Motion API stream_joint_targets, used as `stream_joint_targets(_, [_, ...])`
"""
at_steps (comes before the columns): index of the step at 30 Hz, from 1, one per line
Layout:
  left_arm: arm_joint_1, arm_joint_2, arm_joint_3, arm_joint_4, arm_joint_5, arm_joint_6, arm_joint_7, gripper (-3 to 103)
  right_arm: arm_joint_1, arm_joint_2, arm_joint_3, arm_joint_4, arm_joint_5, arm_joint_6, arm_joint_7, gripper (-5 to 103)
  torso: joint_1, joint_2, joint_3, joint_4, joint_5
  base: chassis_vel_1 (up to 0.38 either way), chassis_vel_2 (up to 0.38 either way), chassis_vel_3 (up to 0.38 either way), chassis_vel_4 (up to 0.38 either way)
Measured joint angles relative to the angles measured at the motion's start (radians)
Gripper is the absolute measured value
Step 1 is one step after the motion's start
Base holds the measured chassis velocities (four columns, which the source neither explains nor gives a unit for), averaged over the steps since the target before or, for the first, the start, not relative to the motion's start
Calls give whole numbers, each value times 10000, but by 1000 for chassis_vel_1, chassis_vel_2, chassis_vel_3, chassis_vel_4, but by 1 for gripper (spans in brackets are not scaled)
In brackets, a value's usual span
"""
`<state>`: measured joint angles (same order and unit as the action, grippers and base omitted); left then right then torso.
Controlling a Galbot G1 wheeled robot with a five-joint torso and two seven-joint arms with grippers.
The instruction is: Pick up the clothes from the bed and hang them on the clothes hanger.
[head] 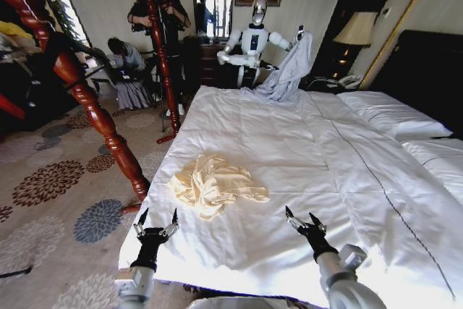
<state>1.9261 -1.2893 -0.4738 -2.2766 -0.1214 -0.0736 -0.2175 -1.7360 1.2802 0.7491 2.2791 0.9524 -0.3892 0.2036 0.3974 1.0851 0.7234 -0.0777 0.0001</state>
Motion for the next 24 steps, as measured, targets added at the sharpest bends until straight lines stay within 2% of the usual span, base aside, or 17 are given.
stream_joint_targets(3, [-29, 225, -285, 0, -352, 45, 3, 100, 763, -631, 376, -287, 1676, -902, 304, 100, 1, 0, 0, -3, -1, 0, 0, 0, 0])
stream_joint_targets(8, [38, 241, -616, -28, -637, 60, 13, 100, 1790, -1480, 37, -971, 2620, -1572, 498, 100, 0, 0, 0, 0, 1, 0, 0, 0, 0])
stream_joint_targets(12, [80, 101, -579, 5, -605, 66, 15, 100, 2314, -1613, -466, -1508, 2591, -1743, 477, 100, 1, 0, 0, -1, 1, 0, 0, 0, 0])
stream_joint_targets(18, [204, -11, -514, 93, -464, 66, 18, 100, 2905, -1719, -1478, -2737, 900, -1766, -51, 100, 0, 0, 1, -3, 1, 0, 0, 0, 0])
stream_joint_targets(24, [294, -25, -606, 36, -463, 68, 18, 100, 3611, -1660, -1880, -3533, 725, -1661, -114, 100, 0, 0, 1, -1, 1, 0, 0, 0, 0])
